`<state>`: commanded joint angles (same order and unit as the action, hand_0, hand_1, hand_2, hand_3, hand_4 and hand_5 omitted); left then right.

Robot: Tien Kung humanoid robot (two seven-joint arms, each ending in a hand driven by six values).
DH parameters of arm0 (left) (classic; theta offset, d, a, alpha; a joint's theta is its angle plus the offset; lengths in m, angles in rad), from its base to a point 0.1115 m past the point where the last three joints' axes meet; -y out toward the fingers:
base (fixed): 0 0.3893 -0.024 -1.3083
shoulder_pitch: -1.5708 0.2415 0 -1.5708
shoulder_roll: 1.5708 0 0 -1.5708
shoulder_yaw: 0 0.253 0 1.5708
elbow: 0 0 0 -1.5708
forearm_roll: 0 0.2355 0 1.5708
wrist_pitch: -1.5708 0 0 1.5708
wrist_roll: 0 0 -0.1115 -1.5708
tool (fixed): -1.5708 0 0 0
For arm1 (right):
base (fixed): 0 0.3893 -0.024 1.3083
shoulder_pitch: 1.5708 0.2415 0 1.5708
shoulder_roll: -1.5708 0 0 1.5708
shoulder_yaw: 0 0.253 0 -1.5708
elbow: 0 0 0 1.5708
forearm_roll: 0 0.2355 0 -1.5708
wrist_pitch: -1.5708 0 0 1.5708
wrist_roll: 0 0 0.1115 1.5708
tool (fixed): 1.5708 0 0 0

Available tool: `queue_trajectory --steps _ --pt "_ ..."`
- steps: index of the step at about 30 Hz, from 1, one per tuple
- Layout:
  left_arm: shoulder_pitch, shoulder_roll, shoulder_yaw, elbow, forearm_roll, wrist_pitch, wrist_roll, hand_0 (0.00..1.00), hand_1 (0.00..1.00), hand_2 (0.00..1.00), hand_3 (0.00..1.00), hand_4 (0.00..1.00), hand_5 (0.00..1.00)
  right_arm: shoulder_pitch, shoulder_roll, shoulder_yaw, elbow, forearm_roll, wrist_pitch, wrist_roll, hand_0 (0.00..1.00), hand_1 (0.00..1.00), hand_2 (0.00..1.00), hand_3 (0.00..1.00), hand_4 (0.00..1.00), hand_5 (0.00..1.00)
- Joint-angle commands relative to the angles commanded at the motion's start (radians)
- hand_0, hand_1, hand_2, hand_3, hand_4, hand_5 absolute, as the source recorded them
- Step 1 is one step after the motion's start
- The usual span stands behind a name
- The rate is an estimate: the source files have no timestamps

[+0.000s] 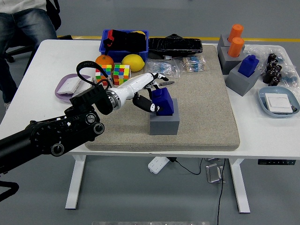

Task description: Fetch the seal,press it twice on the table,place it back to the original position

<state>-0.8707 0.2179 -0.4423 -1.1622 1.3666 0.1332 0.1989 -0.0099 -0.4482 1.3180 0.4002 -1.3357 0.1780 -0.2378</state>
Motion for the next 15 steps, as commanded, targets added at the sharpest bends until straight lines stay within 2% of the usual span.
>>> queue_trajectory --steps 8,15 --pt "-0.008 0.003 -0.014 -0.021 -0.008 0.003 -0.003 0.799 0.397 0.344 0.869 0.685 0.002 0.001 0.001 0.000 0.001 0.001 0.000 0.000 0.902 0.753 0.753 0.775 0.890 0.551" --pt "-0.025 0.011 -0.004 -0.028 0.016 -0.016 0.017 0.797 0.392 0.337 0.867 0.683 0.002 0.000 -0.001 0.002 0.000 0.001 0.000 0.000 0.902 0.753 0.754 0.775 0.890 0.551"
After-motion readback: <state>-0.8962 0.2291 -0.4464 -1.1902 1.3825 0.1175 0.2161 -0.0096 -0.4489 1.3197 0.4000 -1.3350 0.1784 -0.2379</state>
